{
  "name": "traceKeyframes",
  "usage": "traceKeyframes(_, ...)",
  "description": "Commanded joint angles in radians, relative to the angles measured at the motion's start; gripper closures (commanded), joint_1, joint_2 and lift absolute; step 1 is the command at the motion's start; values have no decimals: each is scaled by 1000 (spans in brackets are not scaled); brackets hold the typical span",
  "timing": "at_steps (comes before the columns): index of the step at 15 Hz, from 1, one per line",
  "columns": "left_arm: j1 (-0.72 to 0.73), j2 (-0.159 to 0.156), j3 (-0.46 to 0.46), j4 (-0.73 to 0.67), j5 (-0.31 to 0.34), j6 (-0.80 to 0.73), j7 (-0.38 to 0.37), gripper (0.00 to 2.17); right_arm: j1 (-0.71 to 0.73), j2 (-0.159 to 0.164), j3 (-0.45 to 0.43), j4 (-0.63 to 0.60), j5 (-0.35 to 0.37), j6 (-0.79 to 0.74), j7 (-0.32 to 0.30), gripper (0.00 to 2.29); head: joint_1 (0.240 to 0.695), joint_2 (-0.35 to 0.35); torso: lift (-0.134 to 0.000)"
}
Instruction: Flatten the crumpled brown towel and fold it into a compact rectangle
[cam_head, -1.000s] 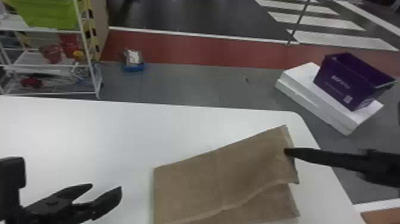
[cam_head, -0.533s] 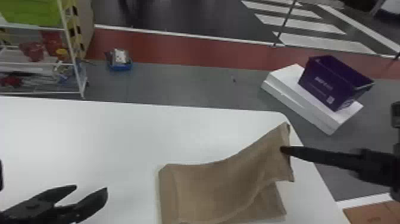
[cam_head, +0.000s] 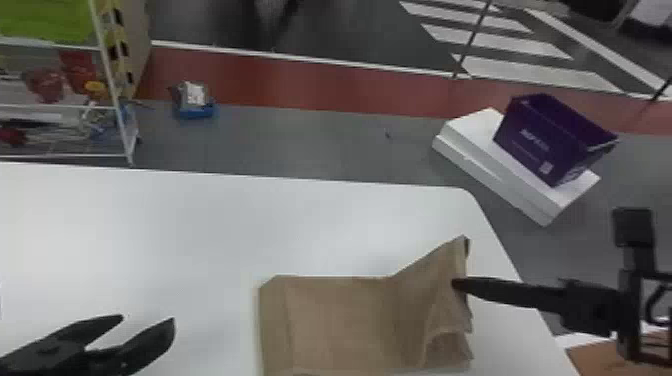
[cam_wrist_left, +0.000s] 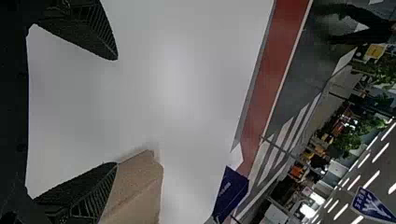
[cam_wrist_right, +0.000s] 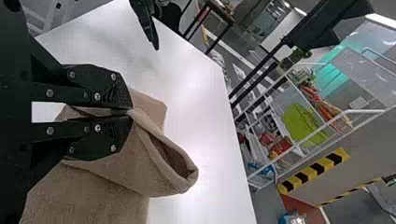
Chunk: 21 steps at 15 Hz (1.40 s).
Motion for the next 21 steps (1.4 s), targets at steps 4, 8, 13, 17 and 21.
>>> traceKeyframes(4, -1, -3, 3, 5, -2, 0, 0, 76, -14, -1, 24, 9, 1, -8, -3, 1021, 695, -296, -124)
traceKeyframes(8, 6, -3, 7, -1, -2, 3, -2, 76, -26, 10, 42, -19, -3, 13, -2, 1025, 695, -270, -124)
traceKeyframes(13, 3, -3, 7, 3, 0, 0, -2, 76, 3, -2, 28, -11, 9, -23, 12, 1025, 695, -255, -124)
traceKeyframes(17, 2, -3, 7, 13, 1, -3, -5, 76, 37, -34, 55, 98, 55, -174, 12, 1025, 695, -285, -124)
traceKeyframes(21, 0, -3, 3, 14, 0, -3, -6, 76, 14, -68, 105, 241, 106, -318, 30, 1025, 695, -321, -124)
